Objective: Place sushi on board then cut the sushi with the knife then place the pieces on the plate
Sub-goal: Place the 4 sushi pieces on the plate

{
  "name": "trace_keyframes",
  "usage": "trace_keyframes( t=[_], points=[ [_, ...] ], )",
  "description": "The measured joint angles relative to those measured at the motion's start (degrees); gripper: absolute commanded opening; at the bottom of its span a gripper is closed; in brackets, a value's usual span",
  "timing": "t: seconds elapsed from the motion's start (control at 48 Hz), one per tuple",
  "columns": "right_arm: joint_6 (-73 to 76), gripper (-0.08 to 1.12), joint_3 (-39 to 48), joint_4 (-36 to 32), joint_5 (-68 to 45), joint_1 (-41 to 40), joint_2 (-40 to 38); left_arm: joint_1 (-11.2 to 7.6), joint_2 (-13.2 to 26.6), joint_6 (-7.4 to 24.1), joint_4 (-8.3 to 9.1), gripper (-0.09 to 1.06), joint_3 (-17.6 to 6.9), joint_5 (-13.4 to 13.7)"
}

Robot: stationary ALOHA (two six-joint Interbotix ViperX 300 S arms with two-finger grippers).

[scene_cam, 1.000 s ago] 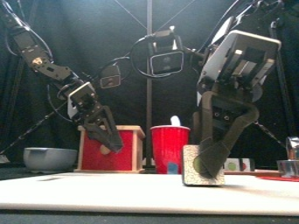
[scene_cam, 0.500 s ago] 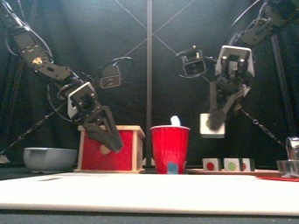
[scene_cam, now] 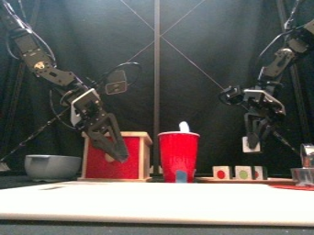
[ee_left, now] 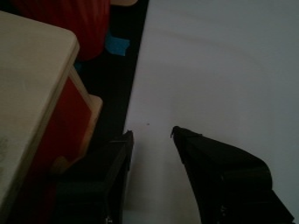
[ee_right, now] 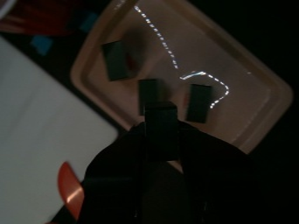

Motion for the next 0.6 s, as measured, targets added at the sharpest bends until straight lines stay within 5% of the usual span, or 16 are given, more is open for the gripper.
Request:
trace_keyframes(
  t=[0.604],
  points=[
    [0.0, 0.57, 2.6, -2.1, -0.1, -9.8, 3.6, 0.0, 0.0, 0.0, 0.0, 0.8, 0.0, 0.0]
  ],
)
